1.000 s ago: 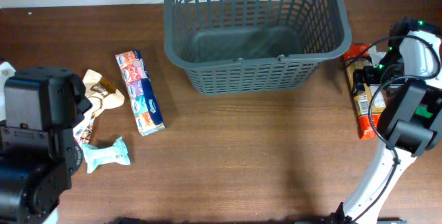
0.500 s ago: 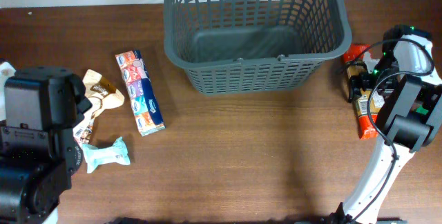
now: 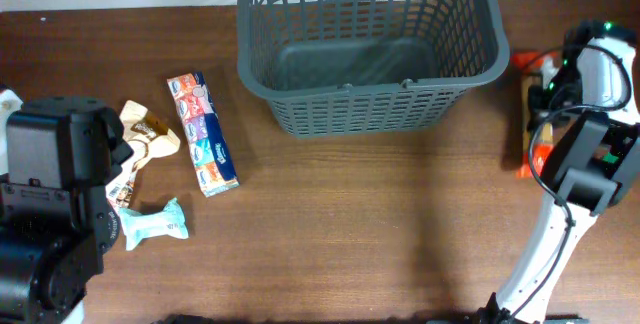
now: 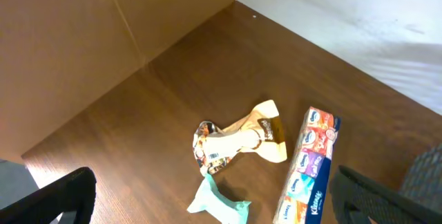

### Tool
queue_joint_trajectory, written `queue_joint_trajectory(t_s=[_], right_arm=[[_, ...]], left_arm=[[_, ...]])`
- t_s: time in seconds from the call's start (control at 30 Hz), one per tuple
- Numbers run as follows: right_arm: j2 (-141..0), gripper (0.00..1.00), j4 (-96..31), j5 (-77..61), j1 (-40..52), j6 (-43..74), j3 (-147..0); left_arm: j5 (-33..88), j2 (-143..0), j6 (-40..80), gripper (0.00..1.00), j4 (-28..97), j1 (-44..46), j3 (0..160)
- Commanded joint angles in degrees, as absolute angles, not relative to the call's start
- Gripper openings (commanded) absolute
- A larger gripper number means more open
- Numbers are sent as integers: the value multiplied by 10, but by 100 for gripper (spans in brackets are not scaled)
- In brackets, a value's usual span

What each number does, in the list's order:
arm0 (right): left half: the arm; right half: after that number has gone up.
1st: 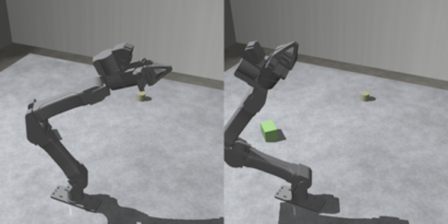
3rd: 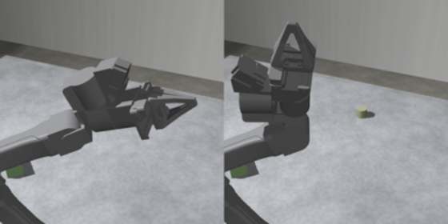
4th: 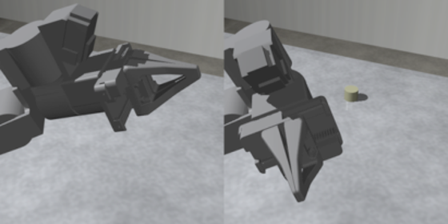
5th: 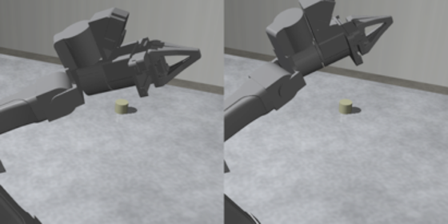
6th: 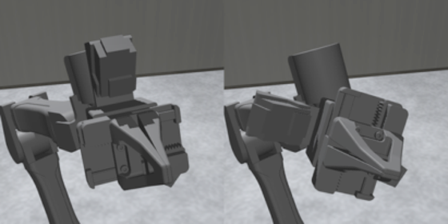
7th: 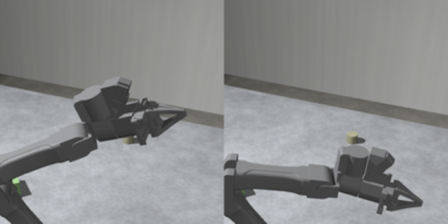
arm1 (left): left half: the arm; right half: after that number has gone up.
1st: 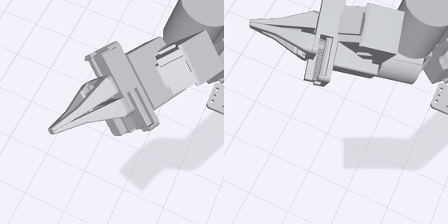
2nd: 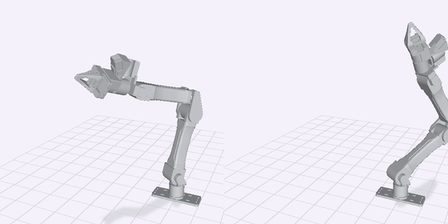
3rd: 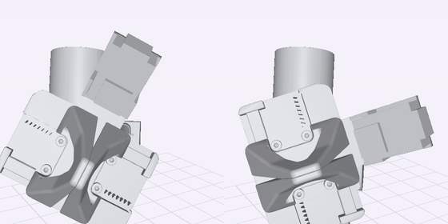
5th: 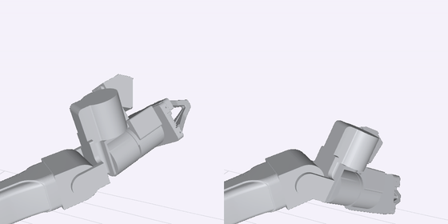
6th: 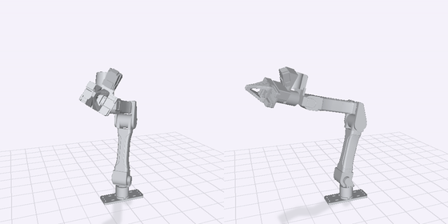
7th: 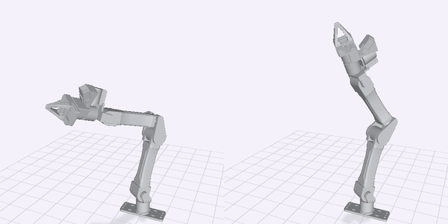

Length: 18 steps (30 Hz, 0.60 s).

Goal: Pack container
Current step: 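Lower the right gripper and grasp the red-capped spaghetti package, then carry the spaghetti package over the basket and release it inside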

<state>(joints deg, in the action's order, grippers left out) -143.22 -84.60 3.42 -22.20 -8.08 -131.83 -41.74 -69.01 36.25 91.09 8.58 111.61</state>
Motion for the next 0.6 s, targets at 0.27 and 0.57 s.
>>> queue_joint_trajectory(t_s=[0.27,0.57], right_arm=[[-1317,4,-896,-45,-242,86,-1795],[-1177,4,-811,-182,-152,117,-1797]], left_arm=[[-413,-690,364,100,912,83,1118],[-412,-690,364,100,912,83,1118]])
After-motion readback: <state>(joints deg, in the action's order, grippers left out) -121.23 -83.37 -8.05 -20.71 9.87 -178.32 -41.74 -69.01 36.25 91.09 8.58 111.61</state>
